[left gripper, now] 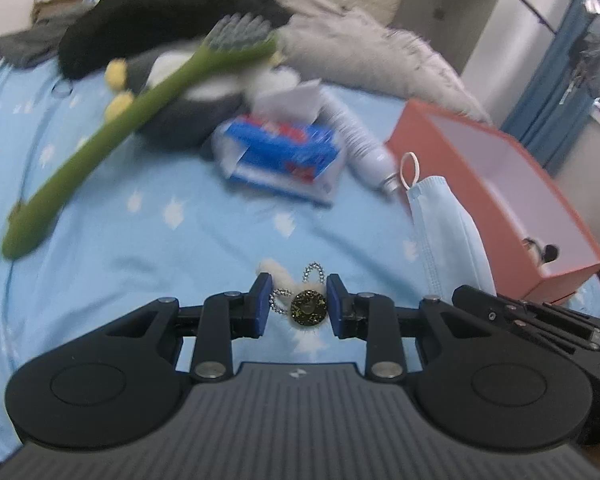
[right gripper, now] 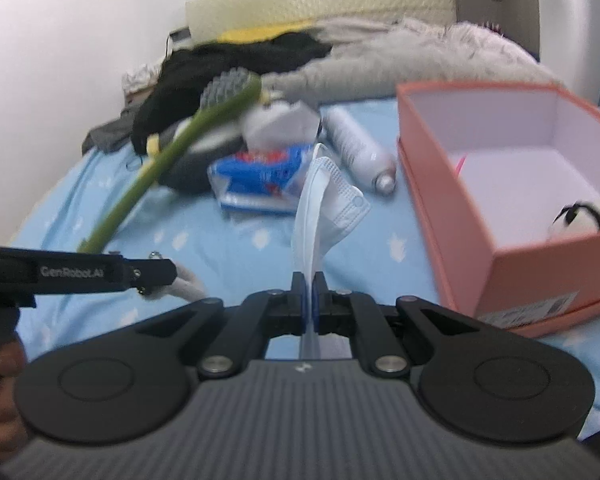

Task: Organize soft objects
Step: 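Lift the ring keychain and blue mask with both tools and carry them into the box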

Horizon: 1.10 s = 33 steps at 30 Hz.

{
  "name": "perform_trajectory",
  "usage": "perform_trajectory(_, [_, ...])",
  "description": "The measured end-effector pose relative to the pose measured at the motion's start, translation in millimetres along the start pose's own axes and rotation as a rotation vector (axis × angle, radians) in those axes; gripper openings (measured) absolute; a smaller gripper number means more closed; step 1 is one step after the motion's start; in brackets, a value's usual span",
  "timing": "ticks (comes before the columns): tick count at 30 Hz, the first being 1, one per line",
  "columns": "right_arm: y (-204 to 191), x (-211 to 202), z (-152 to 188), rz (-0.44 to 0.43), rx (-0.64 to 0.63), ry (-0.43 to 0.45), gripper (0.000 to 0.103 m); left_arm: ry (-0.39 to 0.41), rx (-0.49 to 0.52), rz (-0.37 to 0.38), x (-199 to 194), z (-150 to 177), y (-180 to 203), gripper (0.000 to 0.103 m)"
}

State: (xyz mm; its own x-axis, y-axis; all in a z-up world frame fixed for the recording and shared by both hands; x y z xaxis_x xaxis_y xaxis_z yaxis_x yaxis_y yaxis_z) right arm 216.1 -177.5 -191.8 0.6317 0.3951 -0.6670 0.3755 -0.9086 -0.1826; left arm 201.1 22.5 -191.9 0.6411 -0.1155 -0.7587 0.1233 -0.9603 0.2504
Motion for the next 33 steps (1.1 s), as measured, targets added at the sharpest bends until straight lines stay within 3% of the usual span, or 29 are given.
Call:
perform_trajectory(13, [0.2, -77.0, -67.8, -0.001, -0.022, 0.19, 0.006, 0.145, 0.071, 0.111, -61.4, -55.9, 61.0, 0.034])
perform_trajectory(21, [18.2, -107.6, -104.7, 0.041, -0.018, 0.279, 0.006, 0.223, 0.105, 0.175, -87.8, -92.9, 98.1, 0.034])
perform_trajectory(23, [25.7, -116.6, -112.3, 0.056, -0.011, 0.295, 0.006, 0.224, 0.118, 0.218, -92.7, -102.5, 111.6, 0.034])
perform_trajectory(33, [74.7, -125.2, -157.0, 0.138, 0.056, 0.28, 0.006, 0.247, 0.232, 0.268, -81.5, -144.3, 187.5, 0.034])
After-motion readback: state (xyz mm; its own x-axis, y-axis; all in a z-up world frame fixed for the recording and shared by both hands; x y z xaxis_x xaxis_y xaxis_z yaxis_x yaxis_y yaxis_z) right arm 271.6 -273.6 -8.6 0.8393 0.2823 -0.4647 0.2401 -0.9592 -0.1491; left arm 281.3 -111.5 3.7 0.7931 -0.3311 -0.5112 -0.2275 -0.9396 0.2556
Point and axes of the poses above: each gripper's, at about its wrist camera, not at the fingertips, and x roughly the way its jaws point, y to its right, z to its underside, the point moved 7 cm from there along x, roughly the way its jaws point, and after that the axes turned 5 degrees about -y, right-handed, at the moved point
